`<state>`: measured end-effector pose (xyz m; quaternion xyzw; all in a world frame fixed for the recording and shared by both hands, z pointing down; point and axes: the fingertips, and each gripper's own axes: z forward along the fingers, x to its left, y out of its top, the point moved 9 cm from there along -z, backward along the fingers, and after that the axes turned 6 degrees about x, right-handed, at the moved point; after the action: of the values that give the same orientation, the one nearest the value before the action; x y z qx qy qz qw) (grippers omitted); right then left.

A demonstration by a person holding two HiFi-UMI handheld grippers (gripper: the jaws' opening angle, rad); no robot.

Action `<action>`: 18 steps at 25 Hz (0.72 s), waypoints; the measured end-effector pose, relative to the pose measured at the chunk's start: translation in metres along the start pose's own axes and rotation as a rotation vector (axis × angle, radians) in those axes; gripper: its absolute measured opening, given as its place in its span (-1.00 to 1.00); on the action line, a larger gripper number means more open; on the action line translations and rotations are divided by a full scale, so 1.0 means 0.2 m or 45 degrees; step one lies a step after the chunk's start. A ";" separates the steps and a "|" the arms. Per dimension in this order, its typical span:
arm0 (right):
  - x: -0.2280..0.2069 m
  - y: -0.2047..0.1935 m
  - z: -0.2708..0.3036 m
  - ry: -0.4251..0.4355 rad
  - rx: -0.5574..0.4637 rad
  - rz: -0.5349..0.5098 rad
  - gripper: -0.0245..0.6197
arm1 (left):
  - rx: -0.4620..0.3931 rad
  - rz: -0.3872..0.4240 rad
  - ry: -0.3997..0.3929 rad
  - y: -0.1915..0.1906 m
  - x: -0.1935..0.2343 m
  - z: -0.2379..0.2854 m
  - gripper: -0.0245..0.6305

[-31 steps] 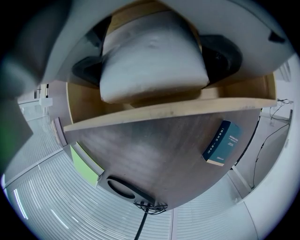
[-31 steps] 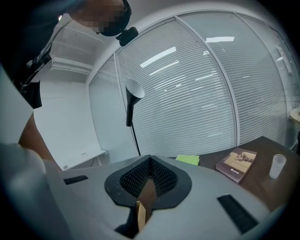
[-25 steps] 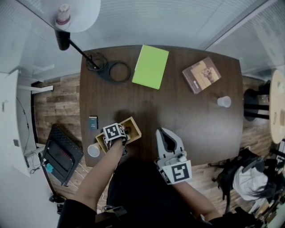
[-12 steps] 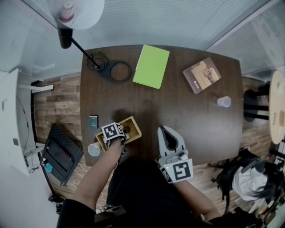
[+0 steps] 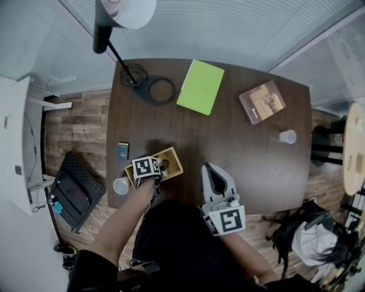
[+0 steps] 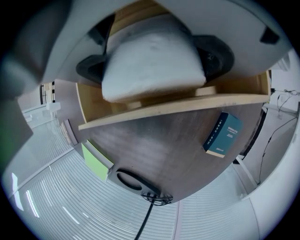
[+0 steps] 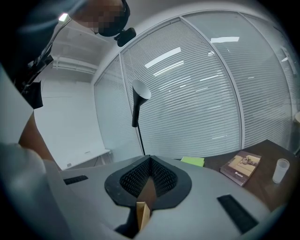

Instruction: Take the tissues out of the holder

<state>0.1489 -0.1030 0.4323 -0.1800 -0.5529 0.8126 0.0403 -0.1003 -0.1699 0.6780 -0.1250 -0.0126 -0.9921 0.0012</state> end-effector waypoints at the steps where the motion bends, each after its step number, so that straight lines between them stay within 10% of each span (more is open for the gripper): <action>1: 0.01 0.00 -0.01 0.005 0.003 -0.008 -0.89 | -0.013 0.030 -0.004 0.00 -0.01 -0.01 0.67; 18: 0.05 0.09 -0.07 0.017 -0.050 -0.105 -0.89 | -0.231 0.028 -0.124 -0.05 -0.01 -0.29 0.66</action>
<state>0.1465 -0.0942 0.4085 -0.1633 -0.5755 0.7979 0.0739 -0.1135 -0.1608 0.6206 -0.1730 0.0787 -0.9818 0.0001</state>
